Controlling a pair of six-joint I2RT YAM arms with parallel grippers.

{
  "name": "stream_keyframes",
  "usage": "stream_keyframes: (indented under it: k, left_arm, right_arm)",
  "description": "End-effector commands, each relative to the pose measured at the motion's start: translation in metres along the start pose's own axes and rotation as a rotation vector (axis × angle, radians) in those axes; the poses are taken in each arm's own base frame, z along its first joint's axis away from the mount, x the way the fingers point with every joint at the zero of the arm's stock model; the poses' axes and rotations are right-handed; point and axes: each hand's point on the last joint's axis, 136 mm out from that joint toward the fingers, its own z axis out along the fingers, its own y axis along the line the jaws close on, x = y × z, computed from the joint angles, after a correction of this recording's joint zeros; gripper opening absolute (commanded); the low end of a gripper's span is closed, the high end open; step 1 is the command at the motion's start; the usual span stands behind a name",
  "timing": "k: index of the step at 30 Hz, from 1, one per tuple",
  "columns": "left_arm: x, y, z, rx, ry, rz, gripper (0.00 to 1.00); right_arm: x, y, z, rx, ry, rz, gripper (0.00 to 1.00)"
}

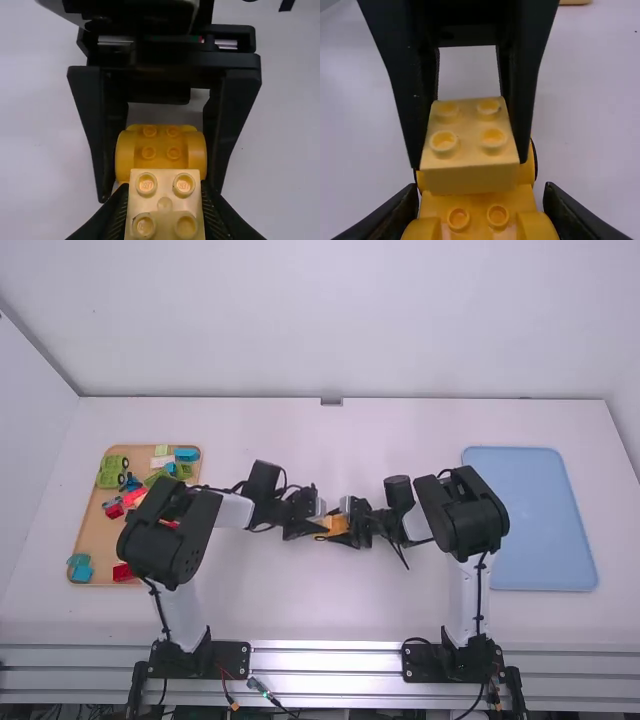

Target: Assemble lego blocks to make yellow taxi

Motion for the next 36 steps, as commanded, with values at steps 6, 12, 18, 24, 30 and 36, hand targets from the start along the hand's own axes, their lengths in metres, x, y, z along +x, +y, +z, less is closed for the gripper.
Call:
stream_keyframes:
  k: [6,12,18,24,30,36]
  left_arm:
    - [0.003,0.000,0.001,0.017,0.020,0.016,0.02]
    - [0.009,-0.001,0.001,0.009,0.044,0.011,0.02]
    - [0.009,-0.001,0.001,0.008,0.043,0.011,0.36]
    - [0.003,-0.004,0.001,0.025,0.011,0.013,0.76]
    - [-0.008,0.002,-0.010,0.006,-0.012,-0.018,0.80]
    - [-0.026,0.008,-0.028,-0.028,-0.036,-0.056,0.81]
  right_arm:
    - [0.013,0.003,0.000,0.015,0.040,0.033,0.48]
    - [0.013,0.003,0.000,0.014,0.039,0.033,0.48]
    - [0.013,0.003,0.000,0.014,0.039,0.032,0.49]
    - [0.013,0.003,0.000,0.015,0.040,0.032,0.52]
    - [0.013,0.003,0.000,0.016,0.038,0.029,0.52]
    - [0.013,0.003,0.000,0.016,0.039,0.029,0.53]
